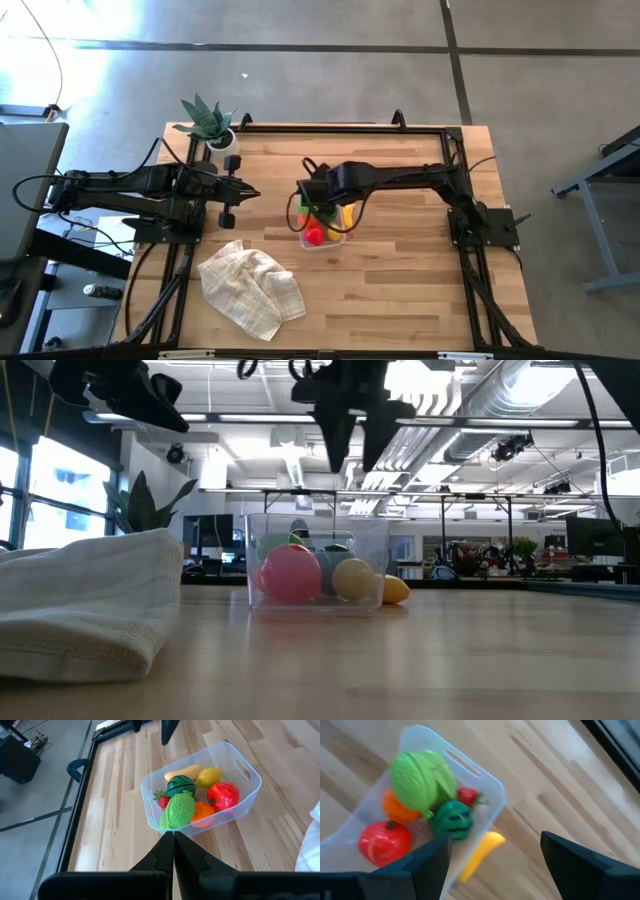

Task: Pick and placing Produce into tupperware
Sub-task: Put the yellow banana into the transparent bin

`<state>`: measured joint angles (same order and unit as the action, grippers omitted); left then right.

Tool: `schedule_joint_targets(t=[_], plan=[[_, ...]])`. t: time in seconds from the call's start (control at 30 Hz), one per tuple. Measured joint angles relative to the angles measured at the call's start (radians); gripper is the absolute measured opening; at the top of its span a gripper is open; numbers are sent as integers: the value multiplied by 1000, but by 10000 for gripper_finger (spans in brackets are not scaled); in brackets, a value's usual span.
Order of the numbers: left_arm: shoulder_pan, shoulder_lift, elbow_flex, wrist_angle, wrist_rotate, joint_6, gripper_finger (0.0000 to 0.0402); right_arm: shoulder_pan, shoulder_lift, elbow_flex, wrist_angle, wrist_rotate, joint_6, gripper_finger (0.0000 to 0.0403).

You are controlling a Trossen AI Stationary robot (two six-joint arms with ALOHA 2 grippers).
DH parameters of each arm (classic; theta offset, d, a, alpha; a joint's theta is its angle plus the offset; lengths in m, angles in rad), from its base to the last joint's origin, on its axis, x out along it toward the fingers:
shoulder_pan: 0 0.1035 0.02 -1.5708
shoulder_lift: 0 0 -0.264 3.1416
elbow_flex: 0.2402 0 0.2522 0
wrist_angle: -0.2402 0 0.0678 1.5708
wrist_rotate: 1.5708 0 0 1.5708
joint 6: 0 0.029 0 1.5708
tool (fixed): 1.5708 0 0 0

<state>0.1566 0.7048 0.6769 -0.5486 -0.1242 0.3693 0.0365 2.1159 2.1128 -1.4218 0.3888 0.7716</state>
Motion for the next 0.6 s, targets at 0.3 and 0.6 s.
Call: schedule_joint_targets(t=[0.3,0.6], plan=[[0,0,0,0,0,0,3,34,0,0,-112,49,131,296],[0,0,0,0,0,0,3,82,-6,-1,-149,90,217,296]])
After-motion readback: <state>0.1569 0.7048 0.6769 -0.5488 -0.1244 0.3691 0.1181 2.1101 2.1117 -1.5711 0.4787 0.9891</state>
